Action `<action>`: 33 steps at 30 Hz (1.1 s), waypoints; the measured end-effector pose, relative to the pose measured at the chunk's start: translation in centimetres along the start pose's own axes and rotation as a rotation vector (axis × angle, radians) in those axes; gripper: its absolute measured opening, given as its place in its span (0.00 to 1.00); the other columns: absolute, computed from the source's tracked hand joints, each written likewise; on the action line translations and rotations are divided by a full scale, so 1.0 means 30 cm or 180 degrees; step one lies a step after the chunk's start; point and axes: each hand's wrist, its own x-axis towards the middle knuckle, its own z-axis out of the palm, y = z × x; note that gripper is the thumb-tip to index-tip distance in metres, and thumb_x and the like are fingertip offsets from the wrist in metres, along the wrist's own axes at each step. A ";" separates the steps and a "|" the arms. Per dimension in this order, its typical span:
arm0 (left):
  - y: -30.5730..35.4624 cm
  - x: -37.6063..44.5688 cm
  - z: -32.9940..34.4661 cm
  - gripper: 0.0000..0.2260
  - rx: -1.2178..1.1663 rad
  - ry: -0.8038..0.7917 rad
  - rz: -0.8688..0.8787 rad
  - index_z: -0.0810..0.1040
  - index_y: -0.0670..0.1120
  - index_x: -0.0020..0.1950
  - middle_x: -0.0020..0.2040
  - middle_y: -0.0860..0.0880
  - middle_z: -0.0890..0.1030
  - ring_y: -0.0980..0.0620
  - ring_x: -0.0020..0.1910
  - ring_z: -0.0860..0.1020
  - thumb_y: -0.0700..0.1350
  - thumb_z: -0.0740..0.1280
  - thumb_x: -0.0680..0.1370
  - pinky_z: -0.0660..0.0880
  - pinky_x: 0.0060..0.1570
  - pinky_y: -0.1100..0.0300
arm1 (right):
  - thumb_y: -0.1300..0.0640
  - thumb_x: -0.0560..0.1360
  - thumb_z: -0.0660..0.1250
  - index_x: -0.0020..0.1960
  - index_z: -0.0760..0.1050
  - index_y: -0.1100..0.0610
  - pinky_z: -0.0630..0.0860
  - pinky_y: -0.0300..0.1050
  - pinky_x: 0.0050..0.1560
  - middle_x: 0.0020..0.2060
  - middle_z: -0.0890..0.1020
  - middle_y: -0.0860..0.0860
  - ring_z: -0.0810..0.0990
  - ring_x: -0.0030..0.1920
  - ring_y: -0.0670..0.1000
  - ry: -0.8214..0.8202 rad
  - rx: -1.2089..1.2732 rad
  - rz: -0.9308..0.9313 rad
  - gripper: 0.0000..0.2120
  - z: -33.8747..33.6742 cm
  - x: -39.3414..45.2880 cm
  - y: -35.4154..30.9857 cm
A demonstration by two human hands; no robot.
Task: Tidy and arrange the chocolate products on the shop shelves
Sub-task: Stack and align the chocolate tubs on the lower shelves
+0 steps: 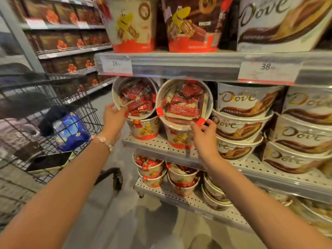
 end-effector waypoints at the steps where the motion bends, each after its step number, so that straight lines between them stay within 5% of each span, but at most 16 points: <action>1: 0.004 0.009 -0.001 0.21 0.0075 -0.0022 0.0005 0.68 0.40 0.67 0.57 0.42 0.80 0.47 0.55 0.79 0.42 0.67 0.75 0.74 0.44 0.61 | 0.56 0.78 0.62 0.69 0.59 0.59 0.76 0.50 0.51 0.40 0.76 0.44 0.77 0.41 0.43 0.0019 -0.0033 0.0016 0.23 -0.004 0.009 -0.004; 4: 0.015 0.023 0.002 0.15 0.0224 -0.0026 -0.0091 0.73 0.39 0.62 0.56 0.39 0.79 0.46 0.53 0.79 0.42 0.65 0.77 0.76 0.51 0.55 | 0.56 0.79 0.60 0.67 0.62 0.60 0.77 0.54 0.51 0.39 0.77 0.48 0.80 0.45 0.51 -0.0074 -0.0108 0.0122 0.19 -0.015 0.017 -0.017; 6: 0.024 0.035 0.002 0.13 0.0185 0.0025 -0.0134 0.72 0.40 0.60 0.56 0.37 0.79 0.43 0.54 0.79 0.42 0.65 0.77 0.76 0.56 0.49 | 0.56 0.80 0.58 0.65 0.64 0.57 0.80 0.46 0.42 0.45 0.79 0.49 0.82 0.39 0.44 -0.0163 -0.0038 0.0058 0.15 -0.023 0.017 -0.026; 10: 0.056 0.058 -0.005 0.06 0.0190 -0.0106 0.0230 0.70 0.52 0.53 0.53 0.41 0.81 0.43 0.50 0.80 0.46 0.65 0.78 0.78 0.52 0.46 | 0.55 0.80 0.59 0.64 0.66 0.53 0.78 0.43 0.34 0.54 0.80 0.53 0.82 0.32 0.44 -0.0327 -0.0037 -0.0074 0.14 -0.036 0.019 -0.043; 14: 0.077 0.057 -0.009 0.10 0.0119 -0.0382 0.0359 0.70 0.48 0.59 0.47 0.44 0.81 0.47 0.46 0.81 0.46 0.64 0.78 0.79 0.44 0.53 | 0.52 0.79 0.60 0.63 0.69 0.56 0.78 0.44 0.32 0.45 0.83 0.54 0.82 0.31 0.47 -0.0213 -0.0084 -0.0199 0.14 -0.038 0.014 -0.048; 19: 0.122 0.049 0.008 0.08 -0.0064 -0.0604 0.0756 0.68 0.51 0.45 0.51 0.44 0.77 0.53 0.41 0.81 0.41 0.65 0.77 0.76 0.30 0.66 | 0.54 0.79 0.61 0.66 0.68 0.62 0.79 0.50 0.43 0.28 0.80 0.50 0.80 0.31 0.47 -0.0076 -0.0043 -0.0506 0.19 -0.010 0.027 -0.098; 24: 0.147 0.048 0.022 0.08 -0.0200 -0.0487 0.0648 0.64 0.49 0.44 0.42 0.44 0.75 0.53 0.31 0.79 0.40 0.62 0.79 0.75 0.26 0.65 | 0.57 0.79 0.61 0.71 0.60 0.66 0.74 0.35 0.28 0.24 0.79 0.50 0.79 0.26 0.44 -0.0131 0.0264 -0.0569 0.24 -0.003 0.047 -0.179; 33: 0.216 0.083 0.002 0.06 -0.0513 -0.0457 -0.0118 0.66 0.40 0.57 0.43 0.42 0.76 0.55 0.26 0.78 0.39 0.58 0.81 0.71 0.29 0.64 | 0.58 0.78 0.62 0.52 0.74 0.68 0.77 0.36 0.28 0.28 0.82 0.53 0.82 0.28 0.46 -0.0161 0.0669 -0.0089 0.12 0.002 0.131 -0.204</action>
